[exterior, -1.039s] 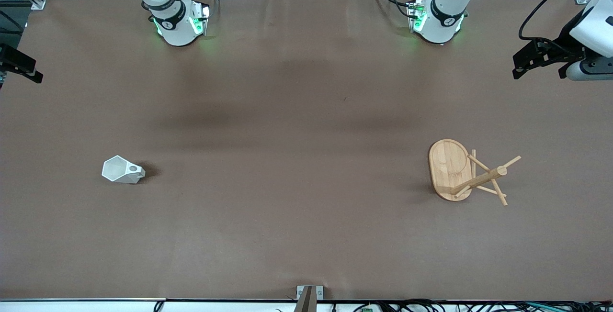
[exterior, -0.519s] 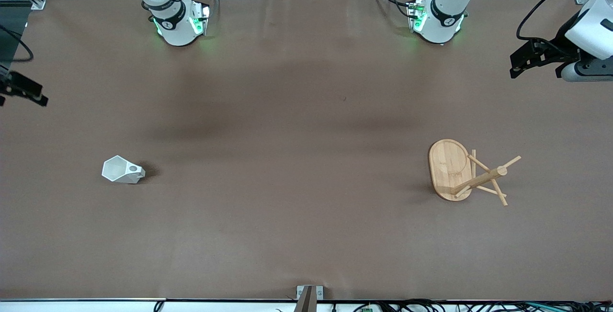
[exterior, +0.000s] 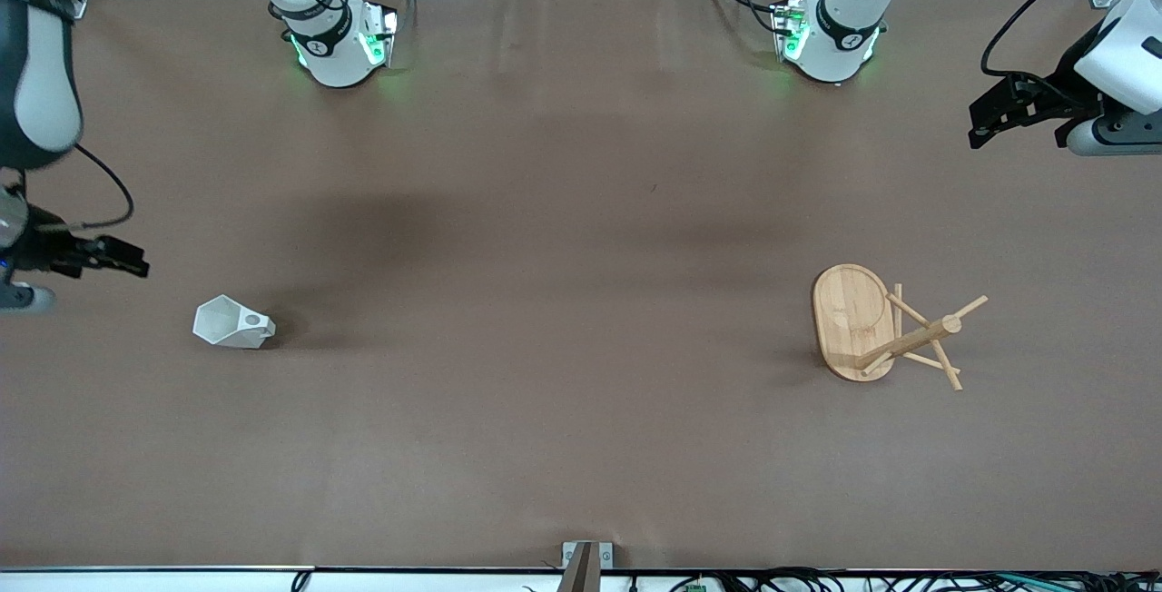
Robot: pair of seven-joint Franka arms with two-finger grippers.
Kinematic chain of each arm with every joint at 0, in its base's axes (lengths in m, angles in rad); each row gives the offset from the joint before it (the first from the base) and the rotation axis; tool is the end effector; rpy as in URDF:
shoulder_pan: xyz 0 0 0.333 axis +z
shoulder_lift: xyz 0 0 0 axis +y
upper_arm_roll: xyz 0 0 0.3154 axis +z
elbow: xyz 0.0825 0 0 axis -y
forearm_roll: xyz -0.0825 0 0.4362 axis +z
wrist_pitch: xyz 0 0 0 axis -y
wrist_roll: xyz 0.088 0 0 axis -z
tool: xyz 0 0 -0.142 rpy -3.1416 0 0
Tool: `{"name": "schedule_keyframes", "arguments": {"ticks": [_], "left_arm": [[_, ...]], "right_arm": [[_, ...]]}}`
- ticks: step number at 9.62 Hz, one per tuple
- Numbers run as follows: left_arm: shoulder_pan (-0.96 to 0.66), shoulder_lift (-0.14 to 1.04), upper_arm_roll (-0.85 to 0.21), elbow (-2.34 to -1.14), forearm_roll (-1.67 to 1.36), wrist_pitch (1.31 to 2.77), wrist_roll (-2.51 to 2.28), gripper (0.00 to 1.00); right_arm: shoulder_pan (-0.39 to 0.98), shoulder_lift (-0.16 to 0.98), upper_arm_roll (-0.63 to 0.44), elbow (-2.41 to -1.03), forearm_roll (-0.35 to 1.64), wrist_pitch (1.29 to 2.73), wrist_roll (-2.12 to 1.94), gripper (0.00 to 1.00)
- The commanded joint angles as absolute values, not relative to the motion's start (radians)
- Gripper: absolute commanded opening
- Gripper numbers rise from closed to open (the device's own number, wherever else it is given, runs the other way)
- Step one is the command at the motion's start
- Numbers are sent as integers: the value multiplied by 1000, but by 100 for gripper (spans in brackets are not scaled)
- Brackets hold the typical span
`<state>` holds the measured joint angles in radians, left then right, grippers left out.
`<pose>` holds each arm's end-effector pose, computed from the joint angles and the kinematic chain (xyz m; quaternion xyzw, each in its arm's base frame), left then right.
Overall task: Hang cup on rack
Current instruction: 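Reach the right gripper down to the white cup and grasp it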
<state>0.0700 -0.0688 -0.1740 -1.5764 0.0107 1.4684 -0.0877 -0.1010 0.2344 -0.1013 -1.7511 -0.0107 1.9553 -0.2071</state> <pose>0.5701 -0.0611 0.6173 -0.9997 0.0074 0.0189 0.0131 0.6563 -0.1328 0.3766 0.9997 0.0057 -0.0176 0.0134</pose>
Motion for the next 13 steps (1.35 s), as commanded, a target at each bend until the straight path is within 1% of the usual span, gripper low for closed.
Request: {"name": "schedule_keyframes", "arguments": {"ticks": [1,3,5,6,8,9,10,11,13], "left_arm": [[75,-46,-170,-1577,-2,1439,-83,100],[74,-46,-170,-1577,-2,1439,-80,100],[74,-40,-170,-1577,-2,1437,-80,100],[75,-38,-170,-1577,-2,1436,-80,100],[74,-34,-170,-1575,0,1437,-81,100],[74,-31,-170,-1577,0,1436,-81,100],[74,-26,-169,-1577,0,1437,-83,100],[72,-26,-170,-1575,2,1436,-83,100],[74,-26,-170,-1575,2,1437,-81,100]], "right_arm": [[-135,319,-94,-1744,21,2009,-242,95],[-156,376,-94,-1784,78,2093,-314,93],[-153,388,-94,-1882,83,2253,-319,91],[-150,408,-92,-1899,83,2299,-319,88],[-150,440,-91,-1901,84,2313,-321,79],[-150,448,-89,-1910,86,2315,-321,72],[-149,459,-87,-1911,90,2315,-321,59],[-146,465,-86,-1911,115,2315,-321,42],[-146,465,-86,-1908,118,2313,-356,3]]}}
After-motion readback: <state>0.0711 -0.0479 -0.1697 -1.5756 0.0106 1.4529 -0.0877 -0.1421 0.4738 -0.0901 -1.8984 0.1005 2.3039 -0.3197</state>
